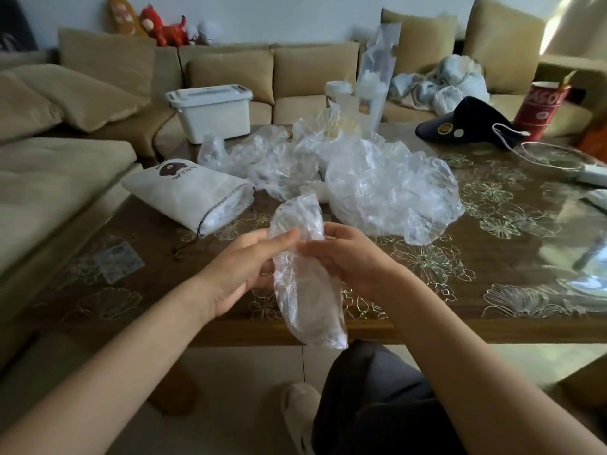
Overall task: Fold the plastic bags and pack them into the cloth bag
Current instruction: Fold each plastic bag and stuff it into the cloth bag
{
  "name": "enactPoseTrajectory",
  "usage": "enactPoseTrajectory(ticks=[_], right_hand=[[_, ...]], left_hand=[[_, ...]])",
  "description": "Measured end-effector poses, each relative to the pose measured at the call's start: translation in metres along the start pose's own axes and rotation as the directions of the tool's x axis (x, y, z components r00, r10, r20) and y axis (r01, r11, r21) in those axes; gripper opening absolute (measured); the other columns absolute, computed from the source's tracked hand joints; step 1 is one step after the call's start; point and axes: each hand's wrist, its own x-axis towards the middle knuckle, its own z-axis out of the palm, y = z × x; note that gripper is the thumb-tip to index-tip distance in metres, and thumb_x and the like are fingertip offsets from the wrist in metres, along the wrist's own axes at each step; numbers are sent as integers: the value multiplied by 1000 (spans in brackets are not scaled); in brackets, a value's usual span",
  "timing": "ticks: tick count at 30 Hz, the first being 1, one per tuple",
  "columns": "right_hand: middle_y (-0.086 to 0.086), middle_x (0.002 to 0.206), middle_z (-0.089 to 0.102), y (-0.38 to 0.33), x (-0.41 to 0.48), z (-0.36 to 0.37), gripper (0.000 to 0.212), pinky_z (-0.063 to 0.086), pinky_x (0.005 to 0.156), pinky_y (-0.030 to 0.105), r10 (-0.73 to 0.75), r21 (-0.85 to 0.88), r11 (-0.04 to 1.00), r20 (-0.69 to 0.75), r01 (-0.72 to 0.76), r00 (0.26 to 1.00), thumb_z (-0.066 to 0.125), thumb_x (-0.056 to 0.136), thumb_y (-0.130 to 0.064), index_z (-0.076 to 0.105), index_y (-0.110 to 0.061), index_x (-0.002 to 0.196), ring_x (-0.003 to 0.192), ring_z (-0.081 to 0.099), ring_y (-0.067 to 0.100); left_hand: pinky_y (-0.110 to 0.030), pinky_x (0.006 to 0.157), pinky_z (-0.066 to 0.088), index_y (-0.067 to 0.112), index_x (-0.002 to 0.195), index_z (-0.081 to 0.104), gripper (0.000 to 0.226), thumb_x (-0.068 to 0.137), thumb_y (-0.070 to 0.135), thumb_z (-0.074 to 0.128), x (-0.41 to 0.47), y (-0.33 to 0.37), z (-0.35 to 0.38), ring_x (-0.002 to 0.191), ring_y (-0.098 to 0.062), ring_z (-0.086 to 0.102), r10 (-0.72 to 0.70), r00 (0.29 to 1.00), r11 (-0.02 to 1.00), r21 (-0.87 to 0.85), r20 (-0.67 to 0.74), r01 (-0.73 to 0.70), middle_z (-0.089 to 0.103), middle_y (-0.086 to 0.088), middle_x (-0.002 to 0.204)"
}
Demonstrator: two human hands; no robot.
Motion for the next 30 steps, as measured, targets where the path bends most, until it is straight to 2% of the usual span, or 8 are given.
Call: enactPoseTrajectory(ticks=[5, 7, 11, 17, 20, 23, 27, 30], right_hand=[[18, 103, 55, 0, 1, -4, 36, 42, 87, 41, 1, 154, 988, 43, -8, 999, 62, 82, -1, 54, 4, 117, 92, 48, 32], [18, 94, 59, 1, 3, -7, 21, 47, 78, 35, -20, 174, 985, 44, 12, 999, 55, 84, 5, 64, 0, 102, 85, 52, 30], [5, 64, 65, 4, 4, -10, 44, 51, 57, 23, -57, 149, 988, 39, 50, 998, 42, 89, 11, 67, -11, 60, 60, 58, 14], [4, 64, 60, 3, 4, -2, 38, 48, 54, 19, -58, 99, 993, 10, 56, 998, 39, 89, 14, 60, -7, 64, 56, 55, 12], [4, 63, 60, 1, 3, 2, 42, 47, 57, 25, -60, 92, 994, -24, 62, 998, 38, 88, 14, 60, -9, 62, 57, 54, 14], [4, 63, 60, 1, 2, 7, 43, 47, 56, 25, -96, 46, 994, -55, 99, 994, 38, 88, 14, 61, -10, 62, 58, 54, 15], [2, 71, 65, -3, -3, 7, 44, 48, 64, 25, -135, -10, 991, -47, 134, 990, 37, 91, 11, 66, -12, 68, 66, 57, 15], [0, 99, 65, -11, -8, 0, 37, 49, 70, 20, -260, -171, 955, -90, 242, 961, 45, 87, 13, 66, -16, 97, 85, 59, 16]], left_hand=[[-44, 93, 48, 12, 90, 66, 5, 89, 12, 61, 6, -8, 9, 96, -28, 64, 106, 941, 993, 83, -321, -83, 70, -12, 97], [-35, 79, 52, 15, 87, 65, 9, 88, 7, 60, 5, -9, 7, 90, -26, 63, 134, 930, 991, 69, -341, -117, 68, -11, 94], [-21, 50, 51, 11, 84, 64, 15, 91, 3, 53, 3, -7, 4, 72, -16, 60, 88, 945, 991, -69, -314, -115, 66, -5, 82], [-41, 84, 51, 0, 105, 69, 54, 96, 40, 34, -5, -8, 0, 99, -30, 62, -71, 996, 896, -442, -52, 41, 65, -21, 113], [-35, 76, 55, 9, 98, 75, 63, 88, 58, 36, -11, -5, 5, 88, -23, 69, -104, 989, 894, -427, 106, 139, 70, -14, 105], [-32, 63, 58, 12, 104, 70, 33, 83, 35, 60, -14, -4, 10, 77, -19, 69, -92, 990, 928, -350, 108, 124, 71, -9, 94], [-29, 59, 57, 10, 94, 69, 23, 73, 13, 61, -13, -8, 6, 66, -17, 69, -167, 985, 933, -317, 39, 171, 72, -8, 81], [-29, 63, 56, 8, 93, 67, 17, 77, 10, 62, -12, -8, -4, 65, -17, 68, -191, 981, 942, -288, -41, 172, 72, -8, 80]])
